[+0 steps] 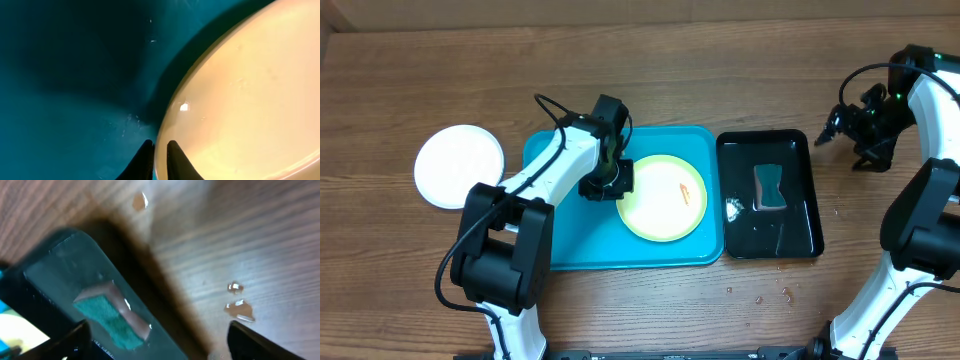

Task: Clean dirty plates on tray and stack at the side
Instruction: 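Lower the right gripper into the black tray and grasp the sponge, then lift the sponge from the black tray with the right gripper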

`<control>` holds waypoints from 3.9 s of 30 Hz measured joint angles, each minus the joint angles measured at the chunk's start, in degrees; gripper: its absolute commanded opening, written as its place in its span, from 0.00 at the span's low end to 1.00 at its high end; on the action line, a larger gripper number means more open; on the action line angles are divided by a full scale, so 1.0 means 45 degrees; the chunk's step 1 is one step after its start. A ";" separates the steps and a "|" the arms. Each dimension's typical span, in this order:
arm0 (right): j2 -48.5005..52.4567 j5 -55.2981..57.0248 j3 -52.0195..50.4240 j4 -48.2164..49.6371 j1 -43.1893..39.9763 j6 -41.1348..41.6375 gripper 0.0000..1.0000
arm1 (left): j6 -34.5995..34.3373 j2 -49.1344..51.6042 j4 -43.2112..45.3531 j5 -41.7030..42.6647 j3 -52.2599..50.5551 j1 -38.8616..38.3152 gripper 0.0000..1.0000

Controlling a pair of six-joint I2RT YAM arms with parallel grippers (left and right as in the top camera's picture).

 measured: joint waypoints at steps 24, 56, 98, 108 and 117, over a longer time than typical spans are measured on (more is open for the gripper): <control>-0.0005 0.0971 -0.0063 -0.2458 0.4721 -0.1015 0.72 | 0.0000 0.0000 0.0039 -0.0029 -0.0117 -0.0015 0.08; -0.0015 0.2710 -0.3109 0.1753 0.5197 0.0126 0.43 | 0.0000 0.0000 0.0024 -0.0034 -0.0117 -0.0015 0.09; -0.0019 0.2671 -0.3191 0.1282 0.5197 0.0136 0.34 | -0.0005 0.0000 0.0228 -0.0029 -0.0117 -0.0015 0.09; -0.0019 0.2671 -0.3152 0.1239 0.5197 0.0131 0.36 | -0.0005 0.0000 0.0228 -0.0029 -0.0117 -0.0015 0.09; -0.0029 0.2603 -0.3492 0.1855 0.5197 0.0058 0.04 | -0.0005 0.0000 0.0228 -0.0029 -0.0117 -0.0015 0.10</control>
